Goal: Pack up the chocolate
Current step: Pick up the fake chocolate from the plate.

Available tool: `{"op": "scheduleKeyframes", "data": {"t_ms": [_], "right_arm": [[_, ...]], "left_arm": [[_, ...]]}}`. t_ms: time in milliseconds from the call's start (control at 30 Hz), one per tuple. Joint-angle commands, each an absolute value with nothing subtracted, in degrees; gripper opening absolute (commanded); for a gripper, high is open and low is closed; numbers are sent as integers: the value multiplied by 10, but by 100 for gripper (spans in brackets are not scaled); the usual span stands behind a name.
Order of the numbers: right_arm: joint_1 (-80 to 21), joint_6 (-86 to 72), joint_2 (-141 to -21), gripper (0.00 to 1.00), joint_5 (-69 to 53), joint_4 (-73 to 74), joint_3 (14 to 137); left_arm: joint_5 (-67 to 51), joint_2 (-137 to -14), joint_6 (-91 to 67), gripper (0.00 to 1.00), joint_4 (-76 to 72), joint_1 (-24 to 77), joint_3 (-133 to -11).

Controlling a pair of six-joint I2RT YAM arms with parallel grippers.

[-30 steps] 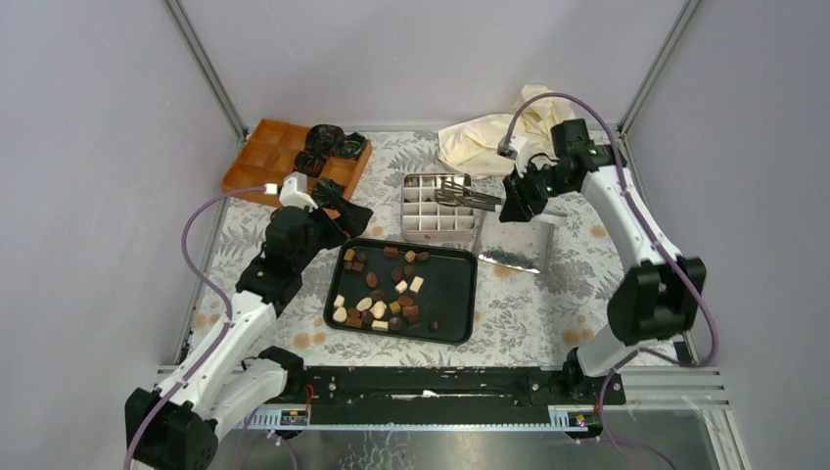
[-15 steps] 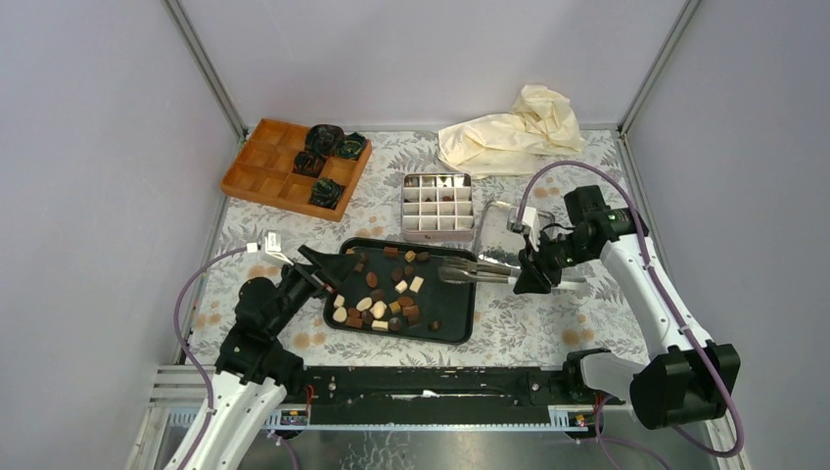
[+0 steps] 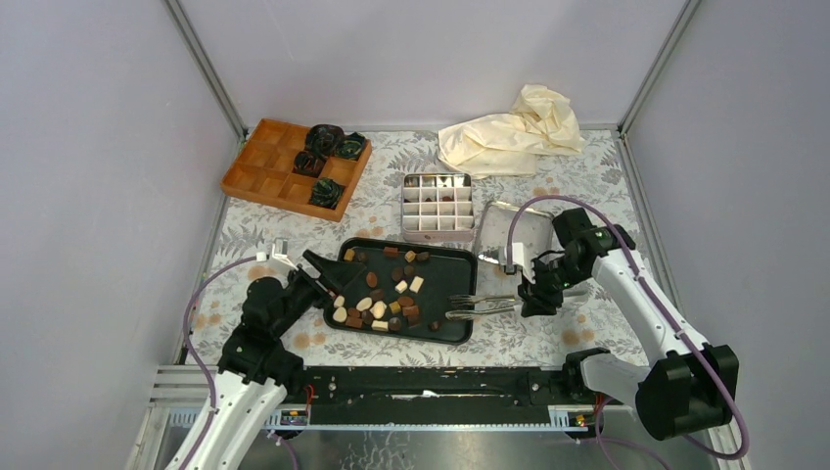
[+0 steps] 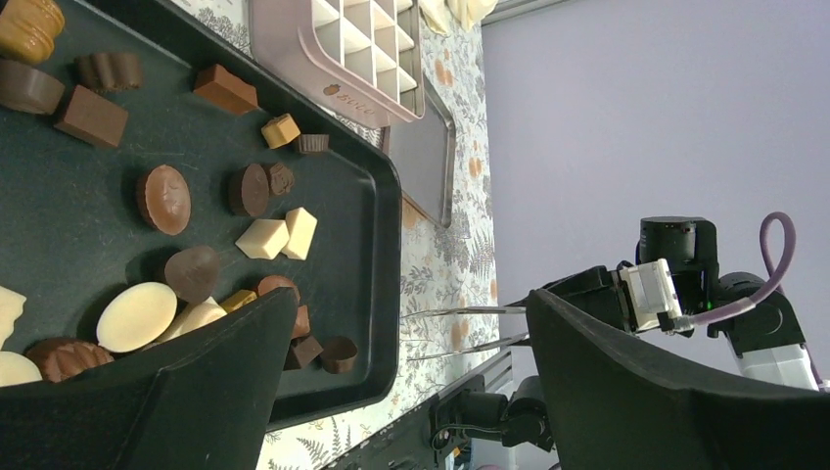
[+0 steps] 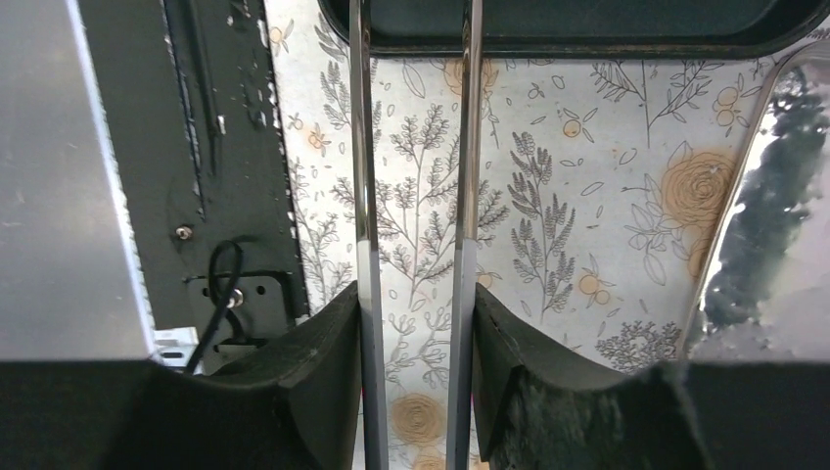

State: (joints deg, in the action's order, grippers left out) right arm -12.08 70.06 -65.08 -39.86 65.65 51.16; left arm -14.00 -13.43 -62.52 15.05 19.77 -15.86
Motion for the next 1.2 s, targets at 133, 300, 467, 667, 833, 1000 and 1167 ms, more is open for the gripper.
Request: {"op": "scheduleKeyframes", "data": {"t_ms": [133, 300, 467, 667, 833, 1000, 1167], "right_arm": [[-173, 742, -657, 49, -352, 548, 476], [-197, 739, -673, 50, -347, 517, 475], [-219, 744, -685, 49, -347, 516, 478], [-238, 753, -688, 48, -347, 524, 472], [-251, 736, -696, 44, -348, 506, 472], [-261, 732, -702, 42, -347, 493, 470], [-272, 728, -706, 39, -344, 483, 465]], "left_arm": [[-174, -180, -641, 94, 84, 194, -148], [-180, -208, -665, 94, 11, 194, -131], [-189, -257, -646, 94, -23, 194, -146], [-196, -284, -650, 94, -46, 194, -146], [-196, -279, -670, 94, -72, 194, -128], [-192, -280, -667, 94, -71, 194, -124], [-195, -282, -671, 93, -71, 194, -125]]}}
